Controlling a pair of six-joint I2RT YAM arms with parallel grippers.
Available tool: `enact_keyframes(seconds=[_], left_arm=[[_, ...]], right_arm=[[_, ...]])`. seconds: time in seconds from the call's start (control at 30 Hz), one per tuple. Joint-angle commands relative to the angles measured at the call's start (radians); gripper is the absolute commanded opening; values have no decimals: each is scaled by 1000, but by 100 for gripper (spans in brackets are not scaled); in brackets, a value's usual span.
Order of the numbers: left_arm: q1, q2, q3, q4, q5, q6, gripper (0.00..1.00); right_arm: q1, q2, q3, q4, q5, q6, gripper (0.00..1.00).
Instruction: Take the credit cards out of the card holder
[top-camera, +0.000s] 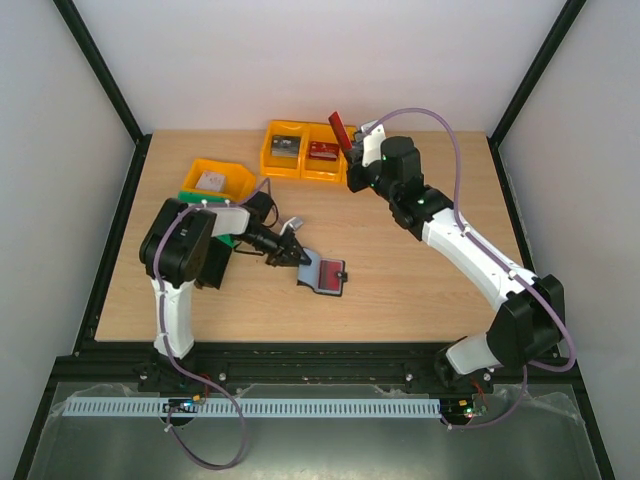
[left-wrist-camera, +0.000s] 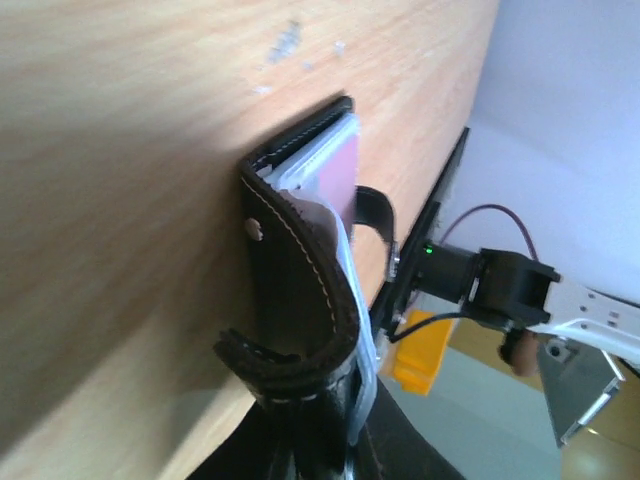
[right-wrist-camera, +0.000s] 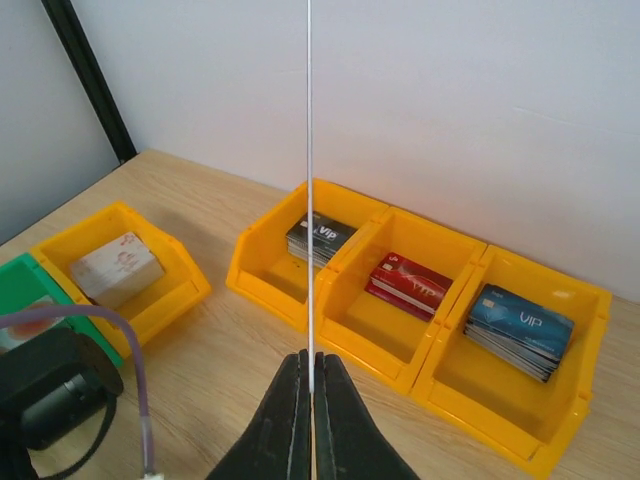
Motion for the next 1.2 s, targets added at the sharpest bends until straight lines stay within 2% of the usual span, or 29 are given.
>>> enact_keyframes(seconds=[0.0,0.1,0.13,0.2,0.23,0.3,0.37,0.4,0.47,0.5,0.6,0.67,0.77,0.87,0.97,1.03,1.17], left_arm=[[45,-48,-37,15,-89,-15,25],[63,-78,-36,-3,-125,27,69],[72,-83,-20,-29,-140,61,80],[110,-110,11,-78,-159,110,94],[138,-126,21,-88,-153,127,96],[200,-165,43,-133,-86,200,97],[253,-194,114,-299,27,399,95],[273,-202,175,-436,72,569,93],[300,-207,356,-814,133,982,91],[308,-227,396,-857,126,1026,90],[318,-352,446,-847,46,1131,90],[314,-457,430,-754,-7,1130,92],[306,-631,373,-506,-87,1008,95],[302,-624,458,-513,-84,967,94],[253,-638,439,-434,-130,880,93],[197,-626,457,-452,-176,887,90],[168,-616,479,-454,-239,895,83]], right_arm=[[5,-28,-8,-21,-3,-19,2],[7,-23,4,-52,-107,-45,1],[6,-24,10,-69,-171,-59,2],[13,-37,6,-83,-285,-92,2],[21,-49,-3,-85,-330,-111,1],[39,-75,-20,-97,-397,-158,2],[54,-89,-23,-140,-491,-232,2],[61,-95,-22,-162,-538,-251,2],[78,-105,-22,-194,-608,-281,2],[84,-107,-21,-204,-635,-291,2],[89,-107,-12,-214,-669,-296,2],[89,-106,-8,-216,-662,-292,2],[90,-100,-9,-217,-640,-284,2],[96,-85,-1,-222,-642,-270,2],[103,-72,4,-199,-719,-256,1],[108,-67,3,-181,-753,-245,2],[111,-74,7,-199,-769,-260,2]])
